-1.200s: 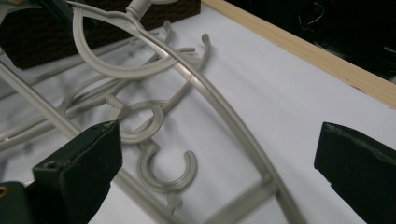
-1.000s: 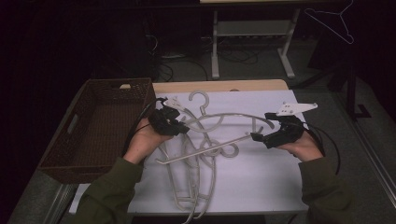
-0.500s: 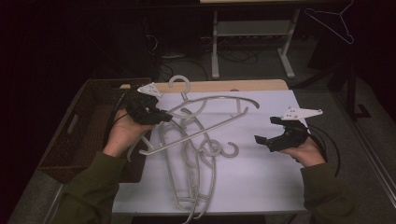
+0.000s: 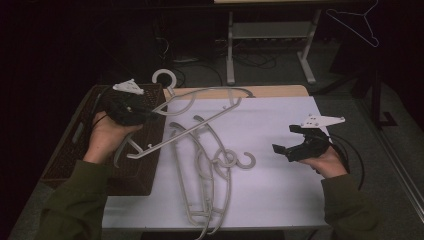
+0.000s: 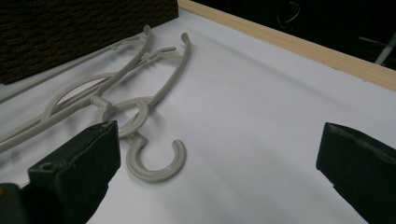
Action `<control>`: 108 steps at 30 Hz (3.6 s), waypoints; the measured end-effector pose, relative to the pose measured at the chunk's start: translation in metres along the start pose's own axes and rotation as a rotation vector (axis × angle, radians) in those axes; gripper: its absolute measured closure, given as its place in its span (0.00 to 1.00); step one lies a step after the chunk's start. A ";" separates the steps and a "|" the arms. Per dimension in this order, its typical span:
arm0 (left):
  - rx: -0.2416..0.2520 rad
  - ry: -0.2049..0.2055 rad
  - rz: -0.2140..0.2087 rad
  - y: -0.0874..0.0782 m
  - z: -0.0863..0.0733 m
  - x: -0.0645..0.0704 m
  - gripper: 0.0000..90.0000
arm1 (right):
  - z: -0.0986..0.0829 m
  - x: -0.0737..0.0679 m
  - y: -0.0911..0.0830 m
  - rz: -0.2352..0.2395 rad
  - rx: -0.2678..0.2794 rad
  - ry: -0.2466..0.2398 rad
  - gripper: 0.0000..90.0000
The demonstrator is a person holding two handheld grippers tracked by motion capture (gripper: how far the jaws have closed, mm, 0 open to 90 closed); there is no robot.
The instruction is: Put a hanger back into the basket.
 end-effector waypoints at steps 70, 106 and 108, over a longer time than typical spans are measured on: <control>-0.319 -0.221 0.309 -0.061 -0.183 -0.119 0.91 | 0.000 0.001 0.001 -0.003 -0.001 -0.008 0.00; -0.160 -0.273 0.209 -0.038 -0.178 -0.105 0.48 | 0.000 -0.002 0.002 0.001 -0.006 -0.013 0.00; -0.150 -0.275 0.200 -0.037 -0.175 -0.103 0.45 | 0.000 -0.001 0.002 0.000 -0.005 -0.012 0.00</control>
Point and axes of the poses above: each handheld gripper's, and its own axes: y roughly forward along the jaws, z roughly out of its top, x roughly to its right, the point moved 9 cm from there along y, roughly forward along the jaws, and after that the axes turned 14 degrees about y, right-handed, at the moved point
